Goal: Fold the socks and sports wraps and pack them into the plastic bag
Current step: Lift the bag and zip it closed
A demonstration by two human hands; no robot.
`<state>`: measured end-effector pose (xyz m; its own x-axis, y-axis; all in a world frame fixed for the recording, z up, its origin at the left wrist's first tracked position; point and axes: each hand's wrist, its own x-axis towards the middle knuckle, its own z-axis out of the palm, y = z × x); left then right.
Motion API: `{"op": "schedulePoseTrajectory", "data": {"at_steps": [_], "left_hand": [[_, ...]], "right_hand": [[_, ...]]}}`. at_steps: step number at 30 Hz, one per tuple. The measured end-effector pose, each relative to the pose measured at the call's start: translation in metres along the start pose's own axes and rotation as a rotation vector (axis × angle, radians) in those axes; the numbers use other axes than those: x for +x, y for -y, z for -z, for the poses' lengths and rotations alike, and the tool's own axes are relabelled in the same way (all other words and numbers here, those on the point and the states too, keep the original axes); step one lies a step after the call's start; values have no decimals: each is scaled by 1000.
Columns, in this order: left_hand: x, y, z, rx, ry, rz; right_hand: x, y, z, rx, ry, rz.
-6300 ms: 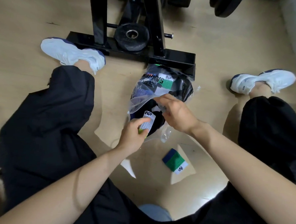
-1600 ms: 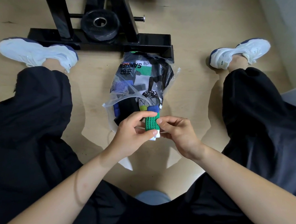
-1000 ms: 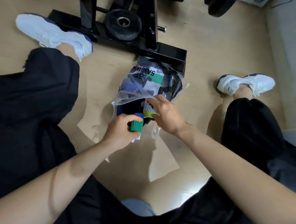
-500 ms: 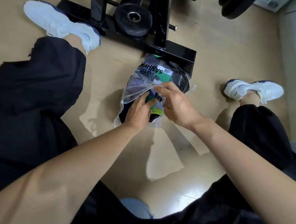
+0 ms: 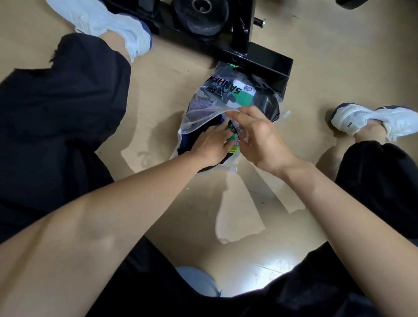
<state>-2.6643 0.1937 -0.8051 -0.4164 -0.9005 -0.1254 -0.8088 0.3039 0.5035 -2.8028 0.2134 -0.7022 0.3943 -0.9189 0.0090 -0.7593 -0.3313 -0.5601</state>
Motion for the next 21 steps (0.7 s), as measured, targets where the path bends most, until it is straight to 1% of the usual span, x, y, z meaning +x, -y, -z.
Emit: {"op": "schedulePoseTrajectory", "data": {"at_steps": [3,6,8,10,11,13,15,16,18,19,21], "left_hand": [[-34,16,2,-173,-66,-73],[-65,13,19,-159,-100,-56],[-78,9,41,-143,-203,-127],[-86,11,67,-139,-280,-148],[-90,15,77,-149,-312,-108],[-91,25,92,-224,-375,88],[-87,35,100,-315,-430,335],[-82,42,100,-346,-424,460],[-73,55,93,-375,-317,679],[-70,61,88,-389,-261,750],[-67,69,76,-433,-223,818]], "right_hand": [[-13,-3,-2,64,-46,41],[-33,-6,-7,197,-166,60],[-50,-3,-12,287,-274,-38],[-65,-2,-21,385,-389,-282],[-71,-4,-26,444,-421,-438],[-79,-10,-38,604,-385,-746],[-81,-15,-51,839,-245,-1002],[-80,-16,-55,943,-178,-1094],[-76,-18,-63,1098,-72,-1190],[-74,-19,-67,1157,-39,-1204],[-73,-19,-73,1232,-33,-1220]]}}
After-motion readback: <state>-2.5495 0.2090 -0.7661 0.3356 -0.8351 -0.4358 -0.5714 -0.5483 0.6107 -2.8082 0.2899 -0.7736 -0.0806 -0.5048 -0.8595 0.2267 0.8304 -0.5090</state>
